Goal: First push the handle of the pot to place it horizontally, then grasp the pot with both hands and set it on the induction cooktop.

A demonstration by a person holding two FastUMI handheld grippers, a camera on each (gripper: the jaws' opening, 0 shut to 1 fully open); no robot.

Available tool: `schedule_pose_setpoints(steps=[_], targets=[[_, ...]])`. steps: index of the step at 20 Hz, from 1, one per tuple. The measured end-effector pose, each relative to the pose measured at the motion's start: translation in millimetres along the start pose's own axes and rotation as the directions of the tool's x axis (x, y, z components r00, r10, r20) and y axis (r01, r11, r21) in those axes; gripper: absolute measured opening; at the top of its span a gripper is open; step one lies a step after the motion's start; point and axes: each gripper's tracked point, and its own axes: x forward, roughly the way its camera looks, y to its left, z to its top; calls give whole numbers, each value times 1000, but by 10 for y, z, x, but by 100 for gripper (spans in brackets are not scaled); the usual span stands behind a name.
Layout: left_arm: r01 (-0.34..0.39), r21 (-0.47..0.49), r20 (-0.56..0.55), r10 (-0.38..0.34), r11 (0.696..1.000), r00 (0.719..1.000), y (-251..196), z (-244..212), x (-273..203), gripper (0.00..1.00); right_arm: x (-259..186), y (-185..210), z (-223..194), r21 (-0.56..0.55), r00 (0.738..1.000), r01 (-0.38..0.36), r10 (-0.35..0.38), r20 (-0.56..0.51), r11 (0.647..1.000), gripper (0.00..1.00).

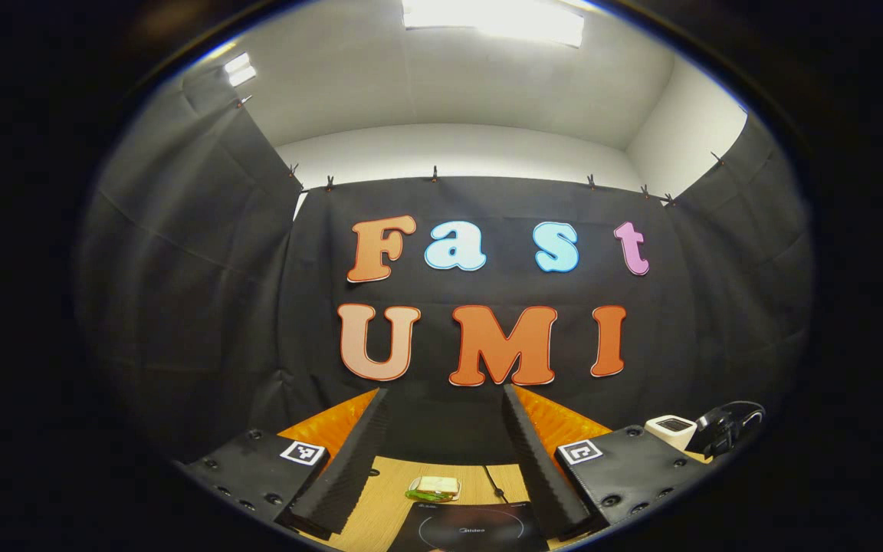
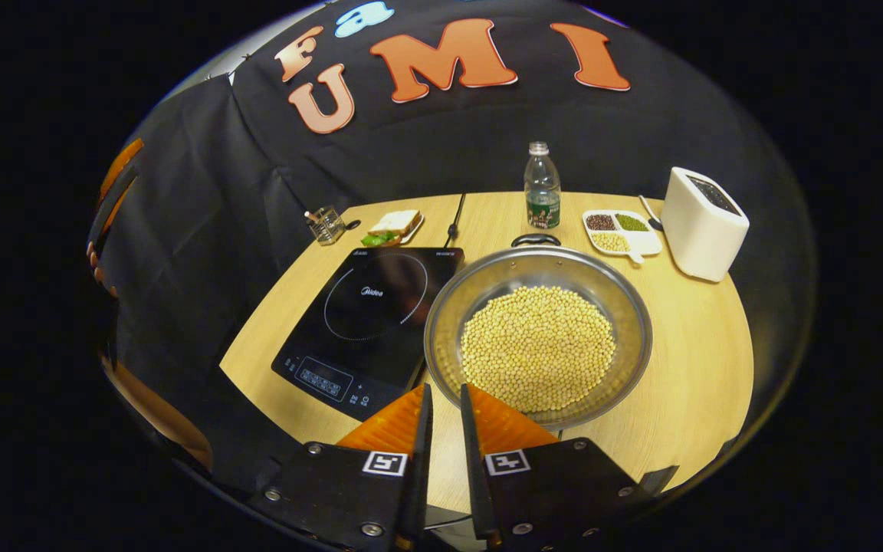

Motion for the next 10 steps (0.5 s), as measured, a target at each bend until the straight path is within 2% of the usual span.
schedule_pose_setpoints(steps=[3, 10], targets=[[-6, -3, -9, 6, 1000, 1000, 42, -59, -29, 94, 113, 53, -161, 29, 998, -23, 25, -65, 999, 12], [-21, -4, -24, 21, 1000, 1000, 113, -129, -13, 95, 362, 82, -445, 54, 983, -38, 48, -180, 998, 1]])
